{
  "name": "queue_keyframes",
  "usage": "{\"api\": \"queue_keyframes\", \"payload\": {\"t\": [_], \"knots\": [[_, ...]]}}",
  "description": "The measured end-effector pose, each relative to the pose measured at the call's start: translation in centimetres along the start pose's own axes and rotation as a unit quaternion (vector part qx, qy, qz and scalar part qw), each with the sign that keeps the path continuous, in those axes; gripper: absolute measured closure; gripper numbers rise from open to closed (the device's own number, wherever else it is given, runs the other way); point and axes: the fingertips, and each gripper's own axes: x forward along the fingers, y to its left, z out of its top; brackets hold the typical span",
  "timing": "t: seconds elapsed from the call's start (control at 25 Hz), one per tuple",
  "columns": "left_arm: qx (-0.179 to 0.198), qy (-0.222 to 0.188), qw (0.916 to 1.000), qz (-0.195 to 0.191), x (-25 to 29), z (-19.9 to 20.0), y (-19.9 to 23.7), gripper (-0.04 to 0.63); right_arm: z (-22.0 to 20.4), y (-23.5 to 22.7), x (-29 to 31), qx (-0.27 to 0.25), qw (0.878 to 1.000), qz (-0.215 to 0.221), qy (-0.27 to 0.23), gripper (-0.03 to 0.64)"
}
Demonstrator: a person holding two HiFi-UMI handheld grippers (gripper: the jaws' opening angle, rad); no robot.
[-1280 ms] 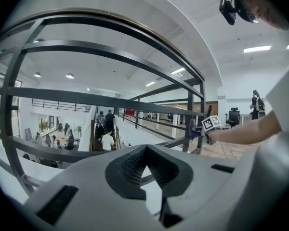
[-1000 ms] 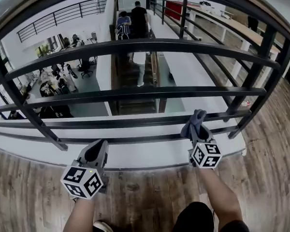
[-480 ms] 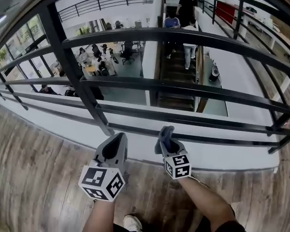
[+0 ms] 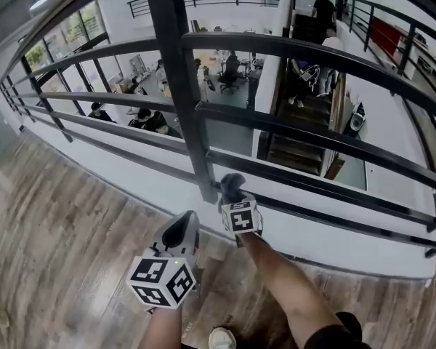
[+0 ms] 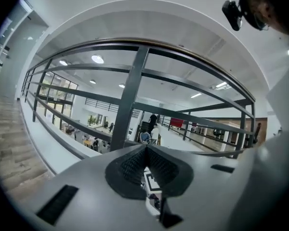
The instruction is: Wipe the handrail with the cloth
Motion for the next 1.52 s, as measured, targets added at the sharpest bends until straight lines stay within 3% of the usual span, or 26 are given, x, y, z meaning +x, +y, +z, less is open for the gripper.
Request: {"api": "queue_keyframes", "payload": {"t": [0.12, 0.2, 0.48, 0.64, 0.76, 0.96, 1.08, 1.2, 1.36, 1.52], "knots": [[0.004, 0.005, 0.9999, 0.011, -0.3, -0.1, 2.1, 0.592, 0.2, 0.3, 2.4, -0.007, 0.999, -0.011, 0.03, 0.514], [0.034, 0.007, 0.9994, 0.005, 0.1, -0.1, 2.2, 0.592, -0.2, 0.2, 3.5, -0.011, 0.999, -0.014, 0.048, 0.514], [0.105, 0.02, 0.9939, -0.028, 0.5, -1.2, -1.9, 0.592, -2.8, -3.4, 1.7, -0.005, 0.994, -0.033, 0.105, 0.514], [0.07, 0.023, 0.9951, -0.066, 1.5, -1.3, -4.3, 0.592, -3.6, -5.9, -0.3, 0.004, 0.993, -0.036, 0.111, 0.514], [0.049, 0.025, 0.9958, -0.073, 1.9, -1.6, -5.2, 0.592, -5.2, -7.4, -1.9, 0.033, 0.992, -0.035, 0.119, 0.514], [0.089, 0.042, 0.9937, -0.054, 2.5, -2.2, -7.5, 0.592, -6.5, -10.5, -5.7, 0.069, 0.99, -0.028, 0.121, 0.514], [0.121, 0.06, 0.9888, -0.064, 2.9, -3.4, -10.0, 0.592, -7.5, -13.4, -8.3, 0.065, 0.991, -0.037, 0.115, 0.514], [0.121, 0.074, 0.9865, -0.082, 3.4, -4.3, -12.3, 0.592, -7.7, -16.5, -10.5, 0.072, 0.992, -0.041, 0.095, 0.514], [0.107, 0.079, 0.9859, -0.102, 4.1, -5.1, -15.8, 0.592, -10.1, -22.2, -14.5, 0.077, 0.988, -0.082, 0.108, 0.514], [0.128, 0.086, 0.9811, -0.117, 4.8, -5.8, -18.7, 0.592, -11.5, -25.6, -17.4, 0.097, 0.987, -0.089, 0.095, 0.514]]}}
